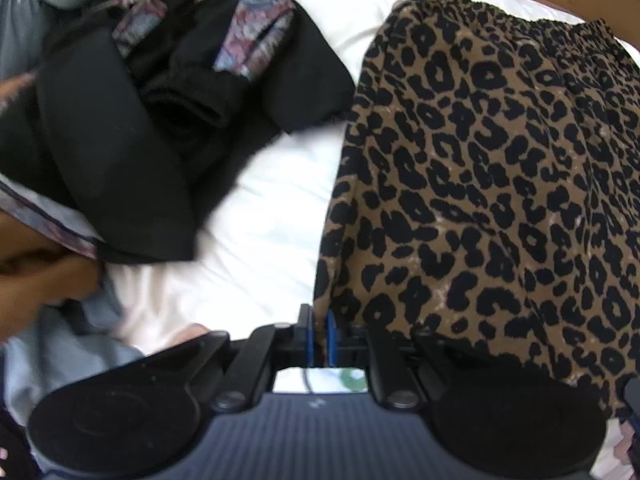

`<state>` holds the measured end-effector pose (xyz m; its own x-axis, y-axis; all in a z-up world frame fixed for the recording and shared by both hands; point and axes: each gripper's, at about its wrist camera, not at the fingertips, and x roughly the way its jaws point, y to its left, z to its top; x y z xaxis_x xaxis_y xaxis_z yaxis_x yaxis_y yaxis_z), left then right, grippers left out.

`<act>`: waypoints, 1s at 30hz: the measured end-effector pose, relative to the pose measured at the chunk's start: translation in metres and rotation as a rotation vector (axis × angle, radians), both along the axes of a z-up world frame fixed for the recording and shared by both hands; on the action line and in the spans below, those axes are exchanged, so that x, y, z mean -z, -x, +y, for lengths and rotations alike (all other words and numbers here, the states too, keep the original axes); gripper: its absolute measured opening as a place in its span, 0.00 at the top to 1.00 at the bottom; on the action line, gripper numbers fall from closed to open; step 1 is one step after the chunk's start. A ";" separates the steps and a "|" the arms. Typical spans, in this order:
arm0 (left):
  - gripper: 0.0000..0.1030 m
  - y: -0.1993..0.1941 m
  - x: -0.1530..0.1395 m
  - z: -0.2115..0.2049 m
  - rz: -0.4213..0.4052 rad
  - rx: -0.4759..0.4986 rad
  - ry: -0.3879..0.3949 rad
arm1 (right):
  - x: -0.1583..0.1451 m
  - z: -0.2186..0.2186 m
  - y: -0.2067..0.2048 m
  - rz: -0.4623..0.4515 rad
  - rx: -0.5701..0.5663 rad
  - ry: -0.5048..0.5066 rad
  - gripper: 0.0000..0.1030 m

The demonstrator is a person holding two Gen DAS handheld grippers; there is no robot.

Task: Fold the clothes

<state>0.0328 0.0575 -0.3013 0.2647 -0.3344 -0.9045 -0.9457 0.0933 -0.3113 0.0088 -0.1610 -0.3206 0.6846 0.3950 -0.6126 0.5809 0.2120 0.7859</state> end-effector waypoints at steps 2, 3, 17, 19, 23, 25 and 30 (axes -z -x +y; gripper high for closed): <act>0.93 0.010 0.001 0.003 0.013 -0.012 0.011 | -0.001 -0.002 0.001 0.007 0.000 0.002 0.98; 0.93 0.018 0.005 0.004 0.017 -0.020 0.017 | 0.000 -0.003 0.001 0.011 -0.001 0.004 0.98; 0.93 0.019 0.005 0.009 0.000 -0.048 0.086 | 0.012 -0.006 0.008 0.107 -0.018 0.045 0.94; 0.93 0.014 0.006 0.009 -0.033 -0.026 0.086 | 0.014 -0.007 0.010 0.122 -0.017 0.068 0.94; 0.93 0.011 0.009 0.012 -0.063 -0.011 0.107 | 0.013 -0.009 0.012 0.166 -0.051 0.193 0.94; 0.93 0.011 0.008 0.009 -0.083 -0.016 0.103 | 0.014 -0.011 0.014 0.162 -0.055 0.226 0.94; 0.93 0.029 0.001 -0.005 -0.130 -0.253 0.134 | 0.017 -0.022 0.018 0.100 -0.042 0.220 0.91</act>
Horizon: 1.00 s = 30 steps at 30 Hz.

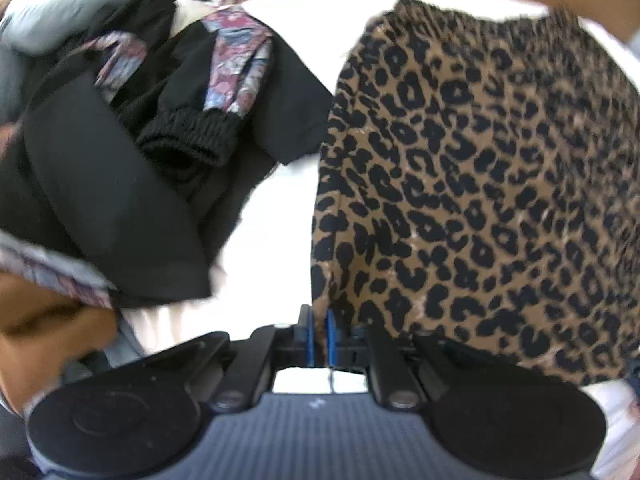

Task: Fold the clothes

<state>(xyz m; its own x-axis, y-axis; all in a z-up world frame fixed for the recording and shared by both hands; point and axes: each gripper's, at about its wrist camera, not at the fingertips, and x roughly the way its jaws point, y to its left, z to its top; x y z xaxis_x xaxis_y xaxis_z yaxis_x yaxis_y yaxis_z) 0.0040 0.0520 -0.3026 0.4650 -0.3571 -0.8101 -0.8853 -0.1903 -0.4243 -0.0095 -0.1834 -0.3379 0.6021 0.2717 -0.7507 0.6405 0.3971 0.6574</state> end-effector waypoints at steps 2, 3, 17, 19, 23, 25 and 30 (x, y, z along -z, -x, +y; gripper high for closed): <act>0.92 0.008 0.001 -0.010 0.005 -0.080 0.015 | -0.003 -0.003 -0.001 -0.011 -0.002 0.016 0.77; 0.92 0.012 0.002 -0.014 0.010 -0.137 0.039 | -0.005 -0.003 -0.001 -0.018 -0.002 0.025 0.74; 0.89 0.025 0.011 -0.044 0.002 -0.530 0.142 | -0.016 -0.010 -0.020 -0.063 -0.049 0.052 0.69; 0.85 0.028 0.010 -0.048 0.018 -0.576 0.153 | -0.018 -0.009 -0.024 -0.064 -0.057 0.060 0.69; 0.84 0.036 0.004 -0.055 0.071 -0.680 0.159 | -0.025 -0.003 -0.029 -0.017 -0.099 0.152 0.69; 0.81 0.042 0.002 -0.061 0.076 -0.770 0.154 | -0.032 -0.005 -0.031 -0.014 -0.102 0.185 0.69; 0.76 0.044 0.006 -0.070 0.085 -1.034 0.310 | -0.061 -0.010 -0.040 -0.075 -0.095 0.276 0.69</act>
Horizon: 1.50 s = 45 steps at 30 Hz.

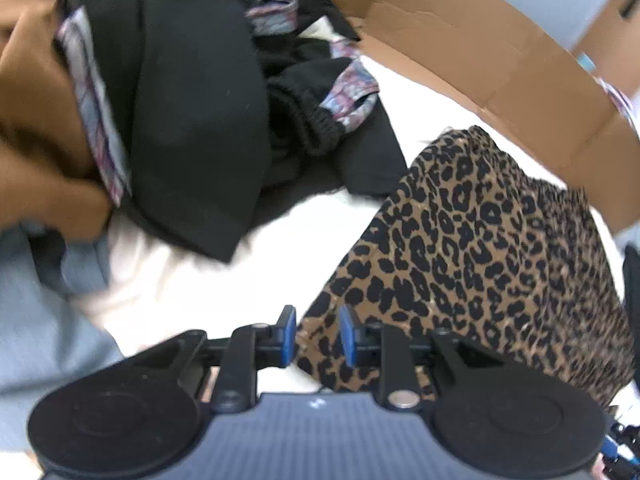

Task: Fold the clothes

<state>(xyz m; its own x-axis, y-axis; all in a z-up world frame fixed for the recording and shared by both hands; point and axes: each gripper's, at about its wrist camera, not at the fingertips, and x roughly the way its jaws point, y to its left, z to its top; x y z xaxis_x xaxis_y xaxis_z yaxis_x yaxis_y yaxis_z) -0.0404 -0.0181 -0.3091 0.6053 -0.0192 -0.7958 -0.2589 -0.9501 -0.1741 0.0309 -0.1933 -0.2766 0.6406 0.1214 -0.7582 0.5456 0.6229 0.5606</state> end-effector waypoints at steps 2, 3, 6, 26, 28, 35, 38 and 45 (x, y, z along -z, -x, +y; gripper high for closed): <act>0.74 -0.003 0.002 0.001 -0.013 -0.026 -0.003 | -0.012 0.004 -0.006 -0.049 -0.016 0.035 0.69; 0.71 -0.005 0.003 0.002 -0.015 -0.027 -0.020 | -0.016 0.007 -0.009 -0.063 -0.035 0.046 0.69; 0.70 -0.013 0.008 0.001 -0.032 -0.043 -0.007 | -0.016 0.024 -0.017 -0.068 -0.101 0.066 0.52; 0.62 -0.046 0.025 -0.036 -0.065 -0.299 0.068 | 0.033 0.070 -0.019 0.106 -0.362 -0.039 0.46; 0.62 -0.046 0.023 -0.037 -0.056 -0.323 0.075 | 0.030 0.077 -0.018 0.123 -0.408 0.014 0.43; 0.68 -0.052 0.019 -0.041 -0.042 -0.409 0.083 | 0.032 0.099 -0.018 0.139 -0.448 0.107 0.43; 0.73 -0.054 0.019 -0.048 -0.046 -0.498 0.126 | 0.032 0.112 -0.023 0.154 -0.439 0.152 0.43; 0.78 -0.057 0.019 -0.051 -0.041 -0.556 0.122 | 0.021 0.118 -0.031 0.182 -0.358 0.303 0.43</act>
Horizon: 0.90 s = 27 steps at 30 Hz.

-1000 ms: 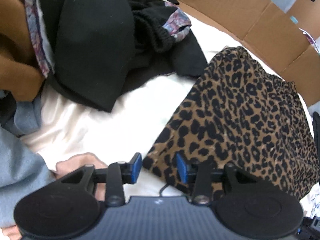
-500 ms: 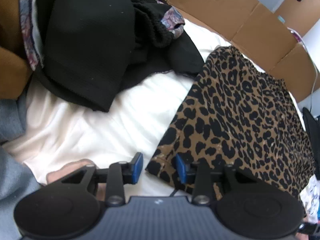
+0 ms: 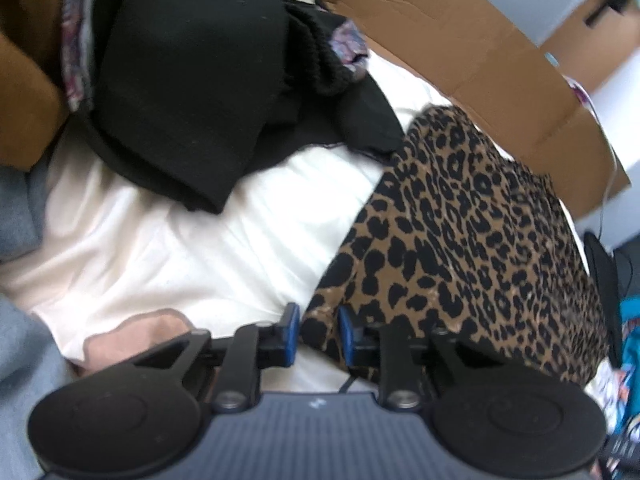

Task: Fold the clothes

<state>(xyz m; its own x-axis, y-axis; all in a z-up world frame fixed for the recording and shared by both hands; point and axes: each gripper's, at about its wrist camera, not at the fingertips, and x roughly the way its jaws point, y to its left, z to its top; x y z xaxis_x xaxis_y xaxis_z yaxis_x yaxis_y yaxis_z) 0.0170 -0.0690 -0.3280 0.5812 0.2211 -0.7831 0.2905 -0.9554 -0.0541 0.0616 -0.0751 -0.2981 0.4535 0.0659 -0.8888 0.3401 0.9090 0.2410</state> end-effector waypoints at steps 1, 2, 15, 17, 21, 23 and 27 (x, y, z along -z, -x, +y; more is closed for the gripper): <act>0.79 0.000 0.000 0.001 -0.004 -0.020 0.011 | -0.001 -0.001 -0.001 -0.002 0.013 0.018 0.43; 0.79 0.001 0.001 0.001 -0.006 -0.018 0.004 | -0.002 -0.003 -0.002 -0.006 0.023 0.026 0.43; 0.79 -0.005 0.001 -0.001 -0.030 -0.159 0.024 | -0.017 -0.016 -0.011 -0.005 0.036 0.264 0.55; 0.82 -0.006 0.001 -0.004 -0.031 -0.182 0.027 | -0.019 -0.016 -0.008 -0.007 0.032 0.315 0.55; 0.91 -0.007 0.001 -0.007 -0.044 -0.222 0.031 | -0.018 -0.018 -0.006 -0.002 0.057 0.277 0.55; 0.93 -0.008 0.001 -0.010 -0.050 -0.264 0.052 | -0.014 -0.019 -0.007 0.001 0.081 0.214 0.54; 0.93 -0.003 -0.002 -0.015 -0.043 -0.297 0.076 | -0.003 -0.012 -0.007 0.027 0.071 0.138 0.52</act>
<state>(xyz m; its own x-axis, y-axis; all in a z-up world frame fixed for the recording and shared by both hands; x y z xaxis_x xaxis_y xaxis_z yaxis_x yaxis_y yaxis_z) 0.0203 -0.0842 -0.3256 0.5329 0.3275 -0.7802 0.5580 -0.8292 0.0331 0.0685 -0.0868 -0.2948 0.4283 -0.0895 -0.8992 0.4095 0.9063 0.1048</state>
